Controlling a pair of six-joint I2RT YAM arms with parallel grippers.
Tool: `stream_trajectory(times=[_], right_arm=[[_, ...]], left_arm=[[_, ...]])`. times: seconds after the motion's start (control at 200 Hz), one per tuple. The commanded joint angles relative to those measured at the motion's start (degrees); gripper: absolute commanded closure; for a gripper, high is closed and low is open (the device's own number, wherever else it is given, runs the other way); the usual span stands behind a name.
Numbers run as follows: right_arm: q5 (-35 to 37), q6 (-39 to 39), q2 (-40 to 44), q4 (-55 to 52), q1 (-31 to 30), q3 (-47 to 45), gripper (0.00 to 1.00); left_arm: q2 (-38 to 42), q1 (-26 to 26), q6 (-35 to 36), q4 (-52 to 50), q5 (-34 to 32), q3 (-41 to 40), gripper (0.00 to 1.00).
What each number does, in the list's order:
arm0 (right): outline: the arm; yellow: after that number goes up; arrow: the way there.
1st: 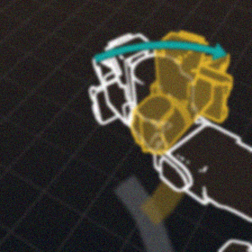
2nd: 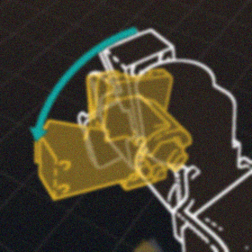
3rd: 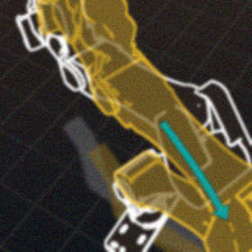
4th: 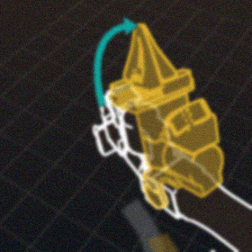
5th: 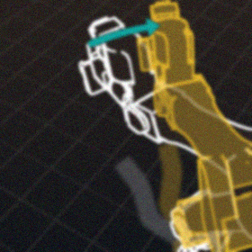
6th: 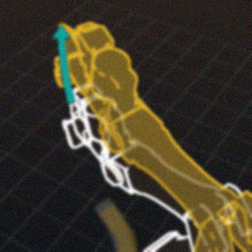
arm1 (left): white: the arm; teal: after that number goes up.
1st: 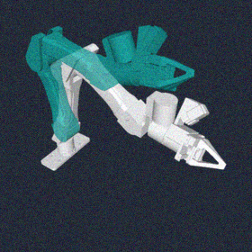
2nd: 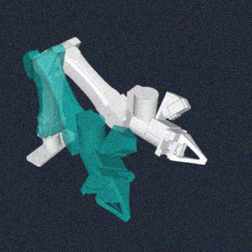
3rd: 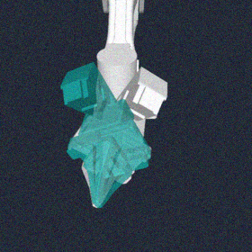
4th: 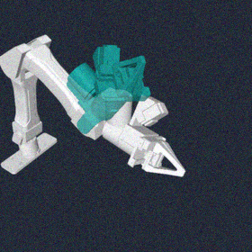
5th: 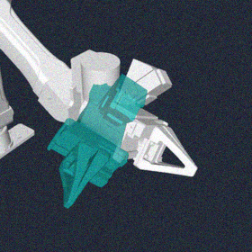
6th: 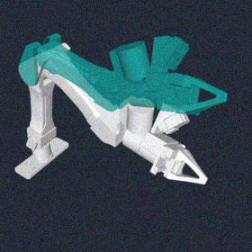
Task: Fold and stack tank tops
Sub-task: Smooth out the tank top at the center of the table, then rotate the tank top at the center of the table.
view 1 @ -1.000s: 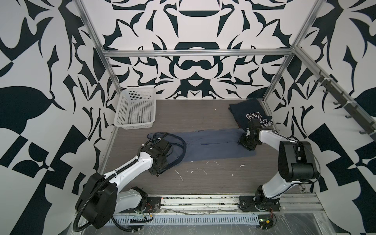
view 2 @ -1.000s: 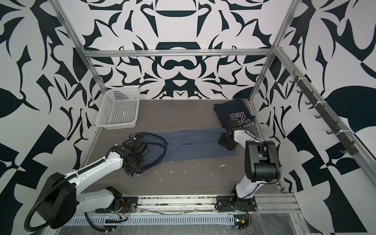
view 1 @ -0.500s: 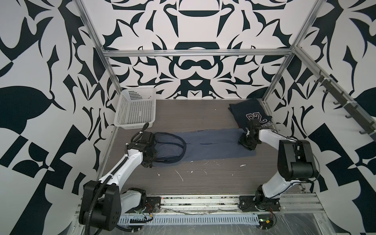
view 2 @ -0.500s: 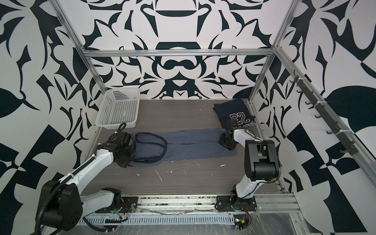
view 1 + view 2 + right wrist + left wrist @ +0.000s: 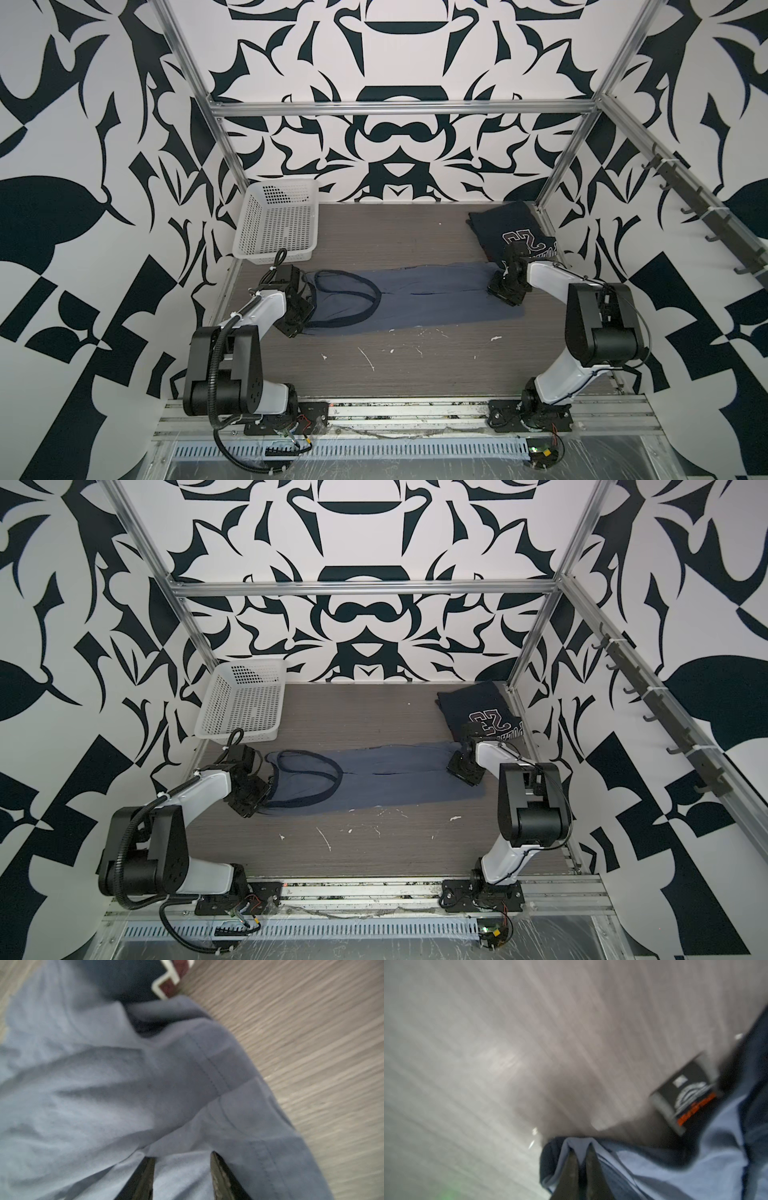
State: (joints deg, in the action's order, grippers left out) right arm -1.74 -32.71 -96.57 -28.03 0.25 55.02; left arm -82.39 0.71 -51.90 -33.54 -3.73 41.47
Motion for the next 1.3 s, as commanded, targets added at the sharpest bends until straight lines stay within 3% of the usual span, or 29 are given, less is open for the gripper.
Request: stream_trajectory(times=[0.0,0.14,0.235,0.315,0.465,0.565,0.645,0.825,0.95,1.105,1.295], right_arm=[[6.16,1.02,-0.1,-4.48,-0.11,-0.21,0.51],[5.25,1.66,3.94,-6.55,-1.24,0.7,0.45],[5.88,2.62,7.28,-9.11,-2.95,2.42,0.32],[6.83,3.56,9.23,-10.41,-5.01,3.97,0.22],[6.37,4.77,7.45,-11.15,-6.83,7.99,0.16],[4.37,6.07,2.77,-11.56,-6.89,12.19,0.16],[3.71,6.34,-2.35,-12.68,-6.93,16.39,0.17],[3.12,6.85,-12.1,-14.04,-8.85,22.69,0.22],[4.59,6.01,-15.66,-15.69,-9.94,23.67,0.25],[4.4,4.65,-15.75,-15.85,-9.99,18.73,0.28],[1.78,1.11,-8.87,-13.11,-10.1,6.4,0.28]], left_arm=[[-0.6,-0.53,2.9,-1.46,-3.37,0.7,0.76],[8.55,-0.42,2.63,-5.53,-4.96,0.19,0.38],[18.72,0.31,1.14,-10.88,-7.98,0.53,0.26],[25.97,3.35,-0.96,-14.85,-10.99,0.87,0.21],[29.09,13.85,-8.19,-17.13,-9.66,0.27,0.21],[25.01,23.81,-13.26,-11.58,-10.43,-1.27,0.22],[18.83,27.63,-14.02,-7.36,-9.52,-1.3,0.25],[5.45,28.51,-11.2,1.12,-7.83,-0.74,0.34],[-1.52,28.56,-8.19,1.86,-9.78,2.12,0.37],[-9.1,28.56,-5.21,2.48,-9.54,4.53,0.39],[-17.18,28.85,-0.82,2.83,-8.57,10.16,0.41]])
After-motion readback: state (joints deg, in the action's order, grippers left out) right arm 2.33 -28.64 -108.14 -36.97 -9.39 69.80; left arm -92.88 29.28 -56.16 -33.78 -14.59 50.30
